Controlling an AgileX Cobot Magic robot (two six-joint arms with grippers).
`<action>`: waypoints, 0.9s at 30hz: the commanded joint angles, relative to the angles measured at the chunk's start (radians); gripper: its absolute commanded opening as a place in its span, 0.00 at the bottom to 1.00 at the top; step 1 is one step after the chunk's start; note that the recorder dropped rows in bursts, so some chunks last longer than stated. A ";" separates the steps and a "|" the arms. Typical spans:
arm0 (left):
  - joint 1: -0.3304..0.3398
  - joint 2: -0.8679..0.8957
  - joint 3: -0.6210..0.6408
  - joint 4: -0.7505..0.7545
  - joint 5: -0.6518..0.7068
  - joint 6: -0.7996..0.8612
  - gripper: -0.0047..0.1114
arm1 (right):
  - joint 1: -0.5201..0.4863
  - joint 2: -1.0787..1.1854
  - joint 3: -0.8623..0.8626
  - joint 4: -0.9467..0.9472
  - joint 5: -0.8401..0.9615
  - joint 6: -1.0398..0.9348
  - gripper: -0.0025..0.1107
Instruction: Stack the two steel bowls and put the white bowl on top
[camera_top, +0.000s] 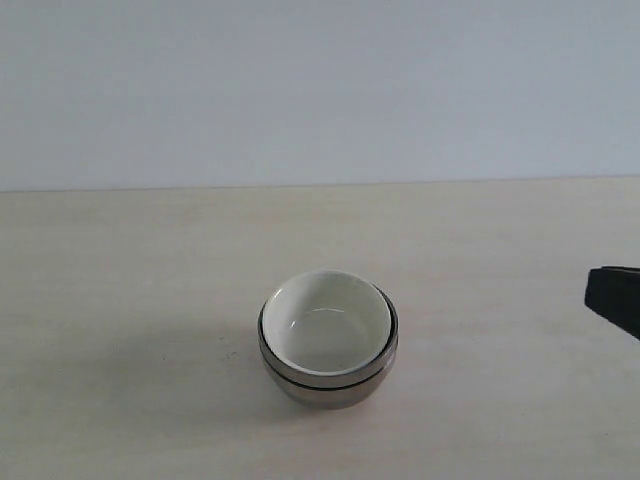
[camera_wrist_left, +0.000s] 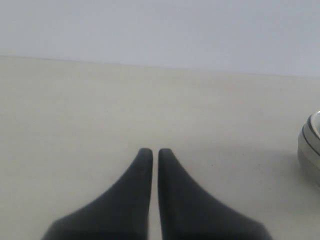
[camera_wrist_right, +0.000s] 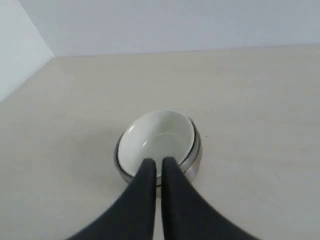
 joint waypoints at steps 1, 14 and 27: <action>0.003 -0.003 0.004 0.002 0.000 -0.001 0.07 | -0.026 -0.133 0.171 -0.010 -0.204 0.009 0.02; 0.003 -0.003 0.004 0.002 0.000 -0.001 0.07 | -0.058 -0.522 0.375 -0.012 -0.342 -0.127 0.02; 0.003 -0.003 0.004 0.002 0.000 -0.001 0.07 | -0.109 -0.522 0.375 -0.012 -0.264 -0.147 0.02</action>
